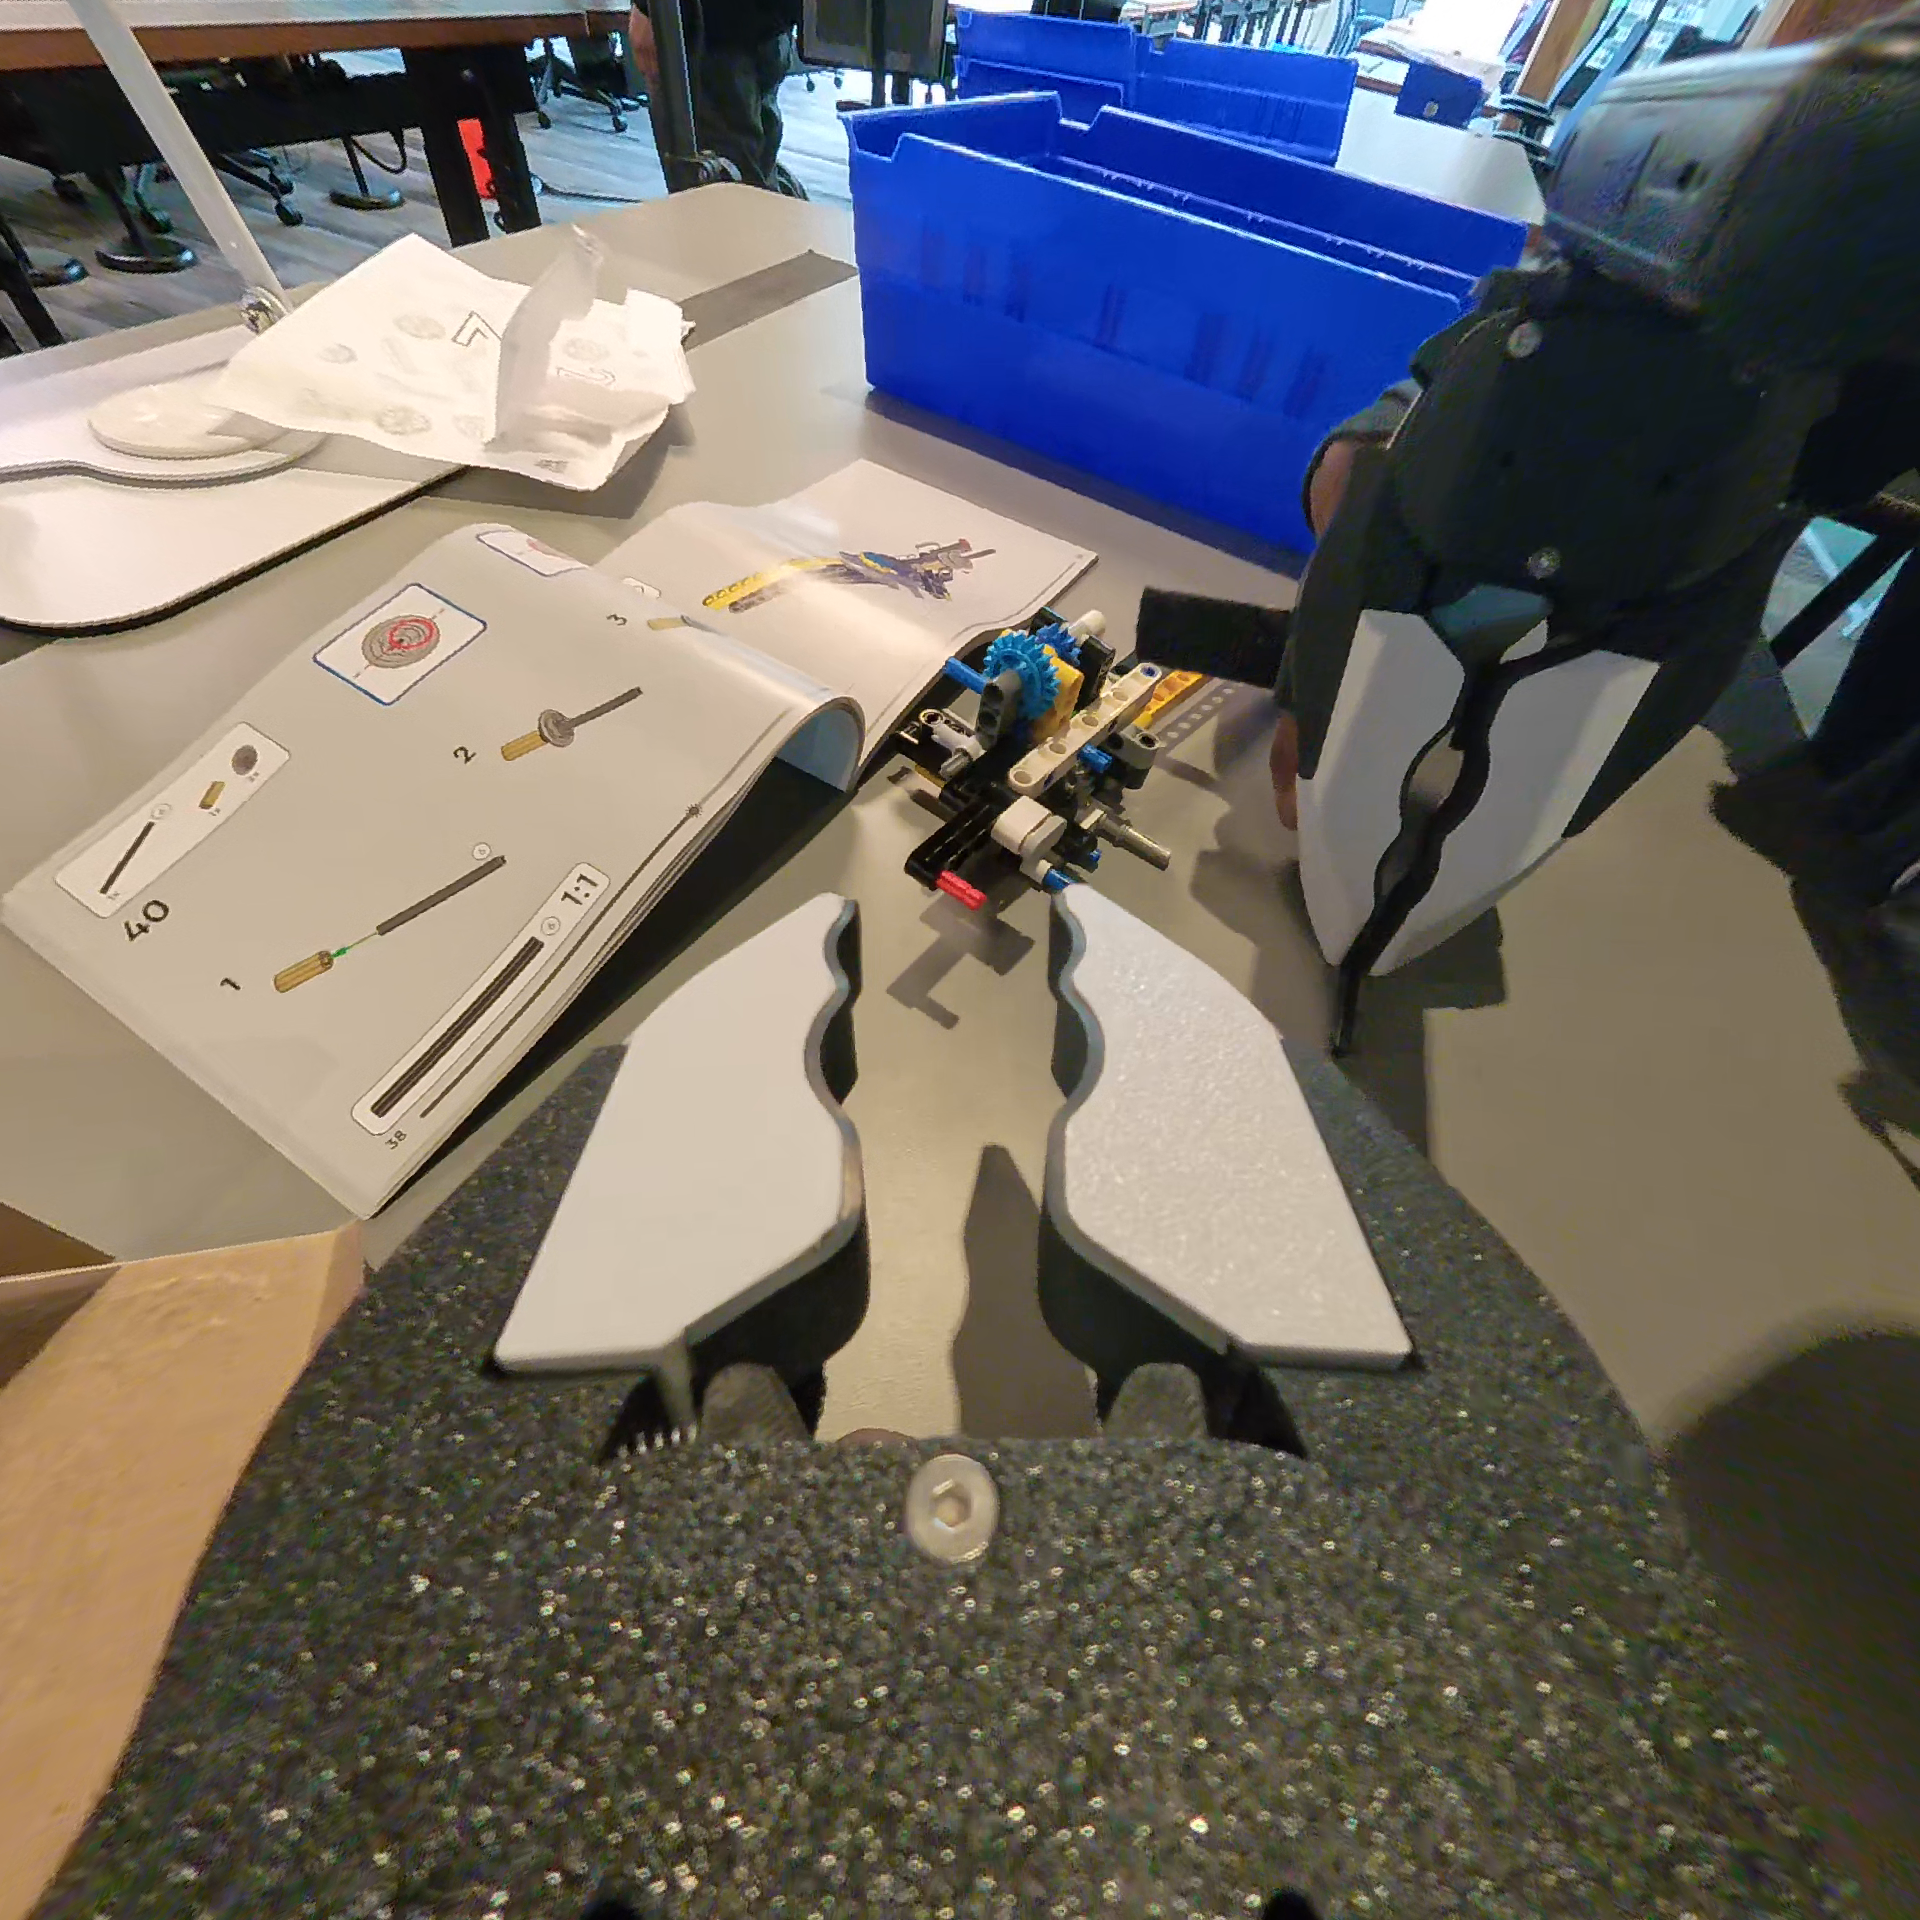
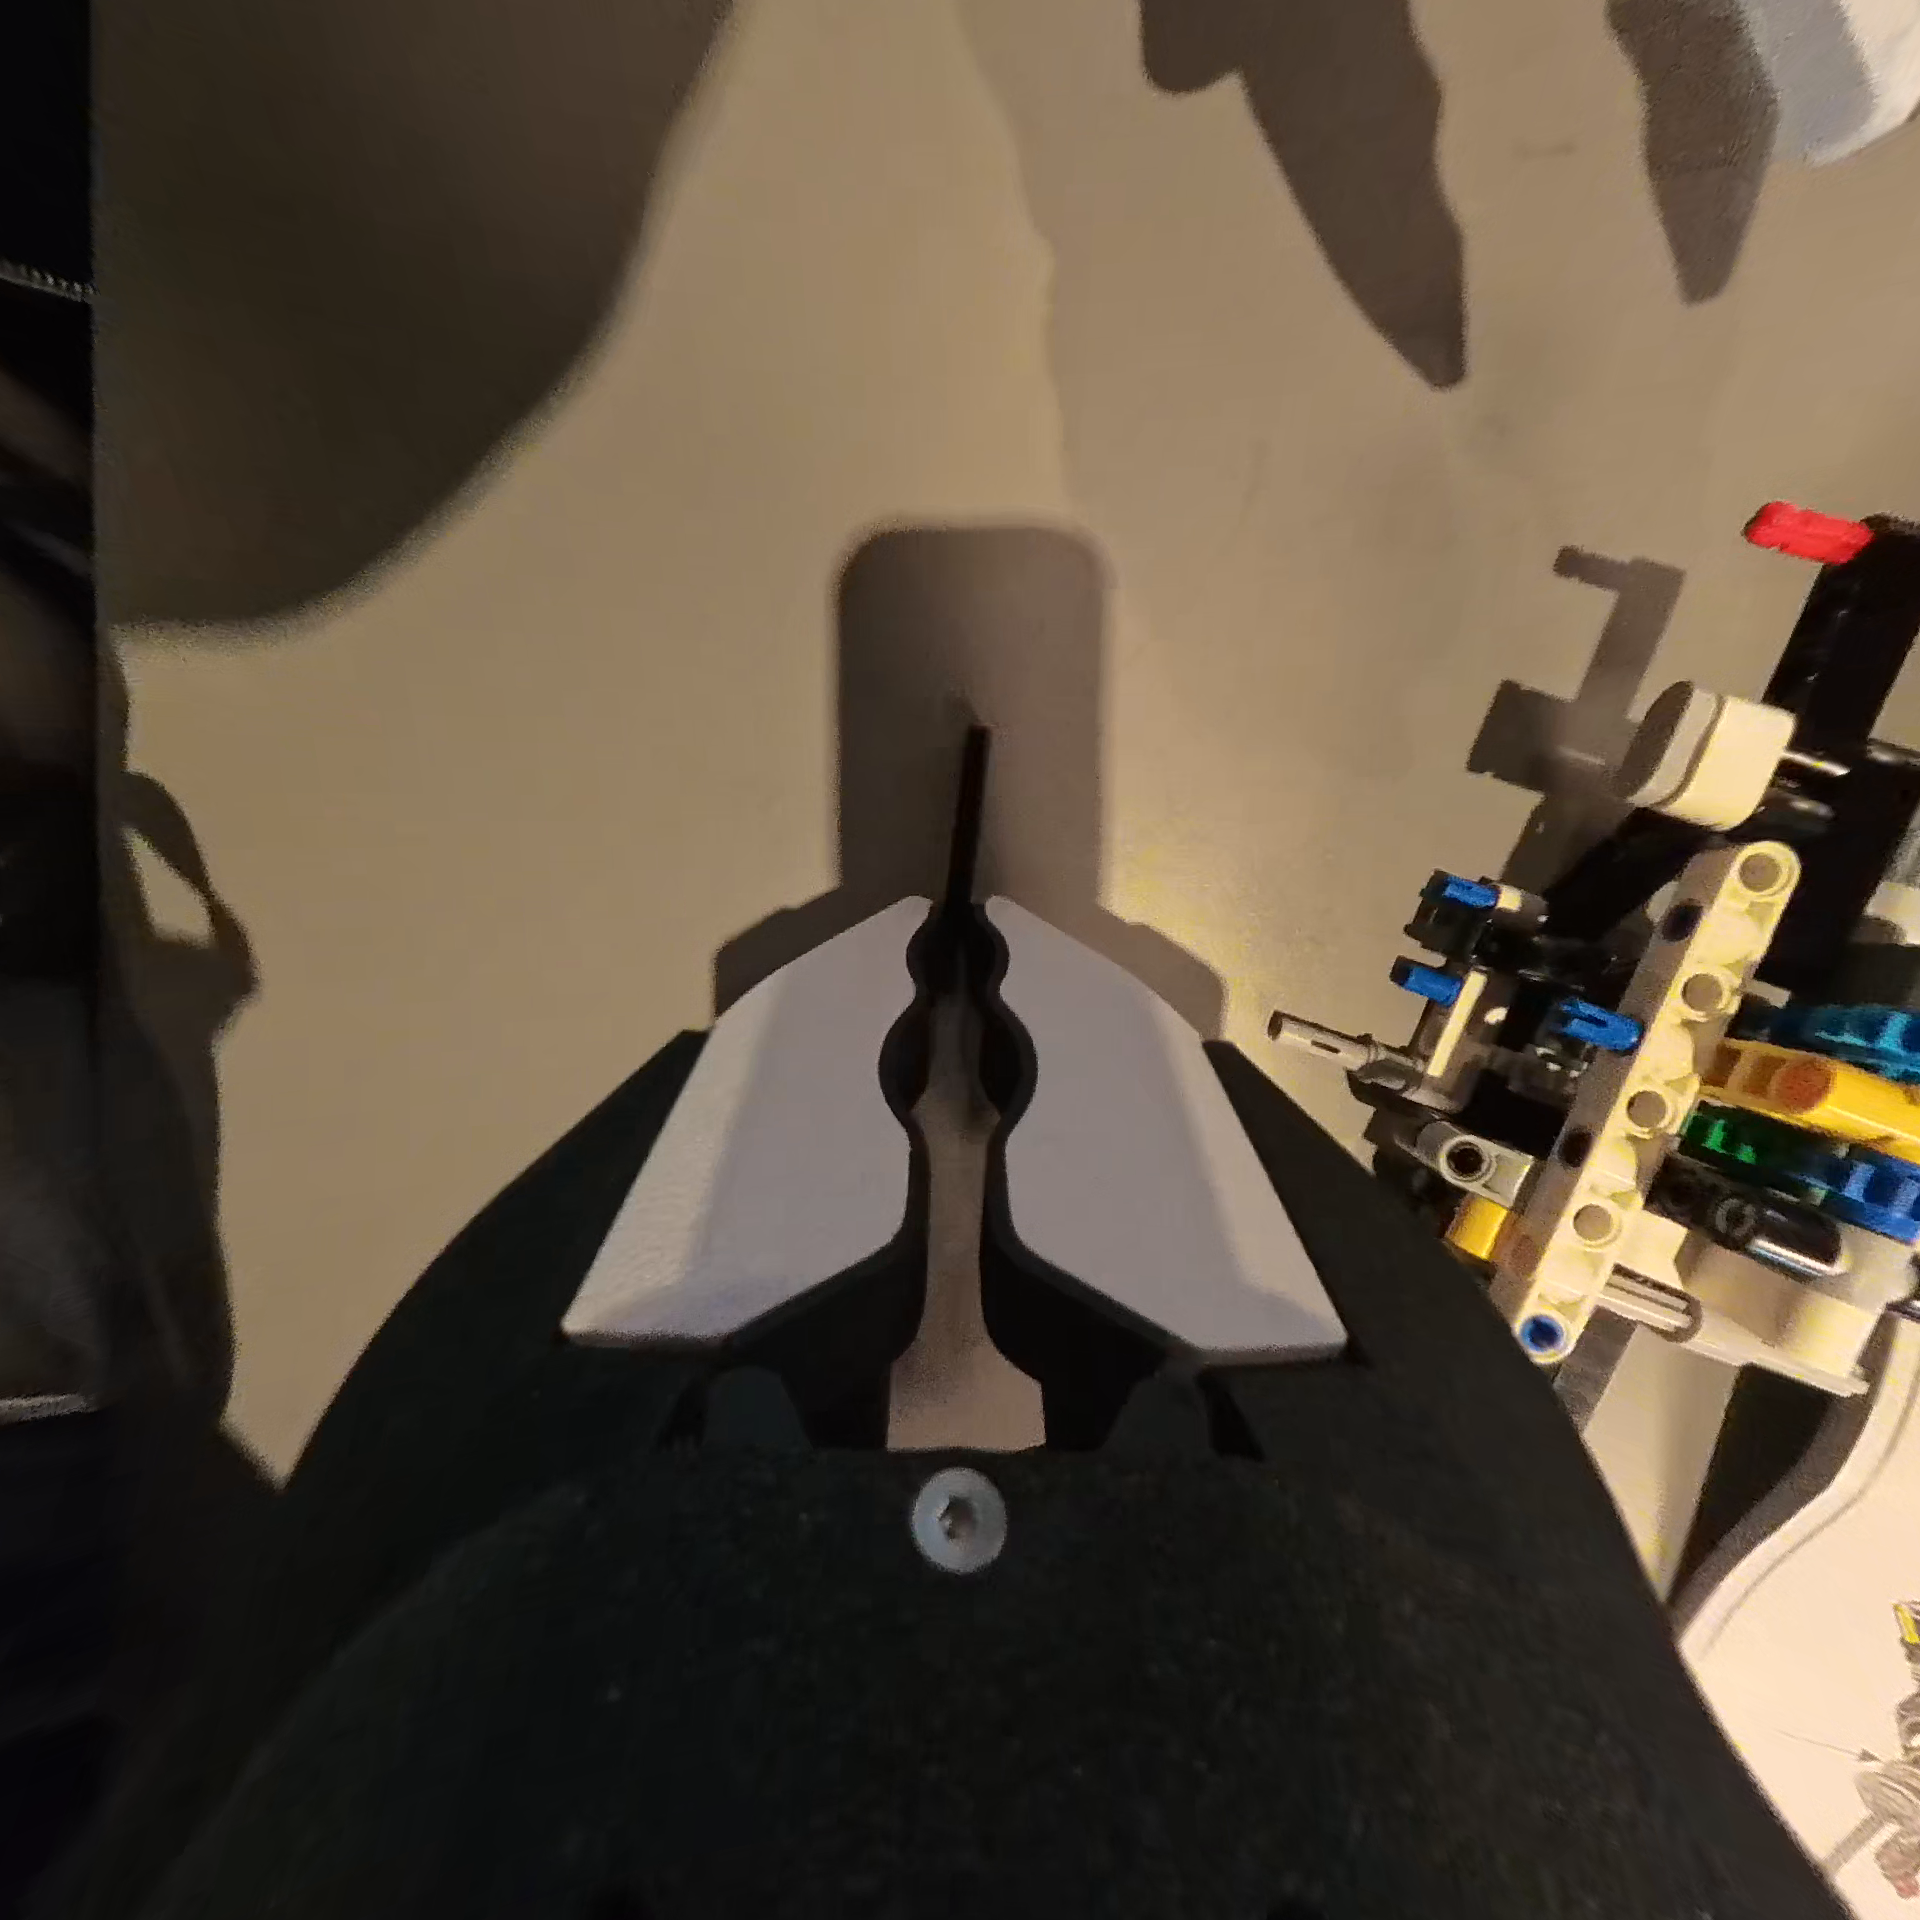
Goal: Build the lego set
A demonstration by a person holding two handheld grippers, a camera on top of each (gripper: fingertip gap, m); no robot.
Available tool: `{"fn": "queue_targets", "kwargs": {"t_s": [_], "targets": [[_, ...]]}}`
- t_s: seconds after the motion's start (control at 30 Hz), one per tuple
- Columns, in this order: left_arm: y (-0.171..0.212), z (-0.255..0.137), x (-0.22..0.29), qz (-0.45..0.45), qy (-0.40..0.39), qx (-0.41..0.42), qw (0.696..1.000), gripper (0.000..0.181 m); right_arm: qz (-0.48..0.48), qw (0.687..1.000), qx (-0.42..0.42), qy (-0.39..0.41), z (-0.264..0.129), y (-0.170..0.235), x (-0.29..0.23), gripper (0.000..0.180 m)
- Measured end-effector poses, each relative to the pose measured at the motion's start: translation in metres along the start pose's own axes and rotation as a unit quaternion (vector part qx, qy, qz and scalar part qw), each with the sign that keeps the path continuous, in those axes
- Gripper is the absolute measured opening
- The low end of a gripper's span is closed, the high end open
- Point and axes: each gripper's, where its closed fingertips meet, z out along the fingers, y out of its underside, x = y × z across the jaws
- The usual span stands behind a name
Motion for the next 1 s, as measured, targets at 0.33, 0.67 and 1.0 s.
{"fn": "queue_targets", "kwargs": {"t_s": [0.33,0.67,1.0], "targets": [[0.0,-0.001,-0.001,0.003,-0.006,0.001,1.0,0.034,0.013,1.0,0.02,0.014,-0.014,0.007,0.0,0.019],[0.002,-0.001,-0.002,-0.004,0.001,0.003,1.0,0.034,0.098,0.978,0.183,0.032,-0.143,0.01,-0.018,0.026],[-0.001,-0.004,-0.002,-0.014,0.011,0.017,1.0,0.034,0.215,0.933,0.089,0.273,-0.306,0.189,0.054,0.024]]}}
